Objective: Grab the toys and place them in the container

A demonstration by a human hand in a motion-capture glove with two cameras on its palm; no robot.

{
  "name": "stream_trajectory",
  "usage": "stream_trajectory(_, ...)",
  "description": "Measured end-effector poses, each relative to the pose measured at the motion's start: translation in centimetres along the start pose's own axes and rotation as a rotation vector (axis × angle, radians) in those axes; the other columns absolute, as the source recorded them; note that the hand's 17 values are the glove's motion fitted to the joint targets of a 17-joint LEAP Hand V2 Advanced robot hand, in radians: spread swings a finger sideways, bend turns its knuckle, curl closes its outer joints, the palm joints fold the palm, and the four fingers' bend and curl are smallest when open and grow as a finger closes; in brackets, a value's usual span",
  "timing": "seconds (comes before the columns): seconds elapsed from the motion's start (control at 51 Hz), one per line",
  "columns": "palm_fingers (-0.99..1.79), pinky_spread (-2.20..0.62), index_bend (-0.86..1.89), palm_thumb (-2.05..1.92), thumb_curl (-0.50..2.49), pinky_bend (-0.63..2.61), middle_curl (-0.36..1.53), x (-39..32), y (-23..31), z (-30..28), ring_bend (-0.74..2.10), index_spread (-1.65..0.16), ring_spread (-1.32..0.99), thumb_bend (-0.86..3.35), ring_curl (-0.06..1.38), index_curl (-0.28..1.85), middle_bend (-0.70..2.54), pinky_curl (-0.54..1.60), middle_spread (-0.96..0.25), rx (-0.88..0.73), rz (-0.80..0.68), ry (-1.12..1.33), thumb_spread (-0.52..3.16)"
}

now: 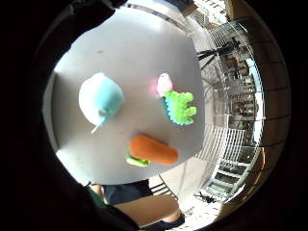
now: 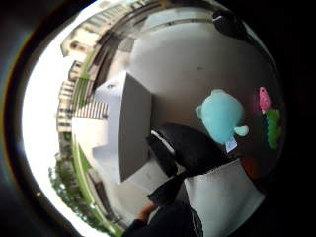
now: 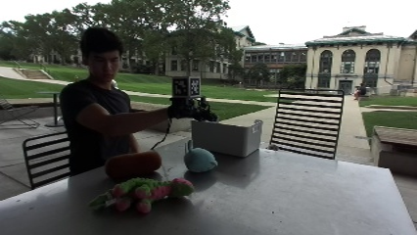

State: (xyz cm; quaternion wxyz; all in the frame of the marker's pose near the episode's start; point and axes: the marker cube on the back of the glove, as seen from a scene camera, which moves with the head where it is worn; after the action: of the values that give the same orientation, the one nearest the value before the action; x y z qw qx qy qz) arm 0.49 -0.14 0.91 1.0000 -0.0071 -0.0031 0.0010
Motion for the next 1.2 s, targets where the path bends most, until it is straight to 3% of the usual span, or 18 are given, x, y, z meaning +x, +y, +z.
stream_trajectory(0.196,0.28,-0.01,0.18,0.02,0.09,0.48,0.10,1.0,-0.1,5.7,0.23,-0.20,-0.17,-0.01,0.08,0.14,0.20,0.18,-0.06,-0.142,0.008,-0.008,0.86)
stream_trajectory(0.51,0.37,0.01,0.15,0.21,0.21,0.62,0.20,1.1,-0.3,13.0,0.26,-0.27,-0.21,0.06,0.11,0.19,0.27,0.25,-0.09,-0.317,0.031,-0.014,1.10)
stream_trajectory(0.608,0.44,-0.02,0.14,0.35,0.24,0.73,0.21,1.2,-0.2,13.7,0.35,-0.28,-0.23,0.12,0.15,0.19,0.22,0.29,-0.10,-0.354,0.047,0.000,1.15)
stream_trajectory(0.726,0.68,-0.25,0.02,0.61,0.31,1.10,0.15,1.2,0.1,14.7,0.73,-0.30,-0.29,0.27,0.26,0.12,0.07,0.38,-0.10,-0.392,0.041,0.061,1.21)
stream_trajectory(0.804,0.73,-0.35,0.08,0.68,0.35,1.15,0.13,0.8,0.5,15.1,0.90,-0.30,-0.33,0.31,0.32,0.11,0.08,0.40,-0.11,-0.380,0.046,0.068,1.24)
stream_trajectory(0.922,0.86,-0.45,0.14,0.84,0.43,1.09,0.15,-0.1,0.9,15.1,0.99,-0.30,-0.41,0.37,0.36,0.11,0.16,0.38,-0.15,-0.330,0.044,0.064,1.14)
stream_trajectory(0.981,1.06,-0.49,0.16,0.94,0.47,0.99,0.19,0.5,0.6,14.9,1.03,-0.29,-0.42,0.43,0.38,0.11,0.29,0.35,-0.20,-0.301,0.056,0.070,1.12)
stream_trajectory(1.059,1.35,-0.51,0.19,1.05,0.52,0.80,0.31,1.0,0.2,14.6,1.08,-0.27,-0.40,0.54,0.41,0.13,0.66,0.32,-0.26,-0.268,0.066,0.110,1.15)
stream_trajectory(1.079,1.47,-0.53,0.30,1.06,0.52,0.72,0.35,0.8,0.2,14.6,1.05,-0.26,-0.40,0.59,0.40,0.17,0.77,0.29,-0.27,-0.261,0.065,0.118,1.26)
stream_trajectory(1.197,1.48,-0.53,0.63,1.05,0.54,0.63,0.40,0.4,-0.1,15.0,1.01,-0.20,-0.40,0.72,0.40,0.28,0.89,0.28,-0.29,-0.279,0.093,0.054,1.50)
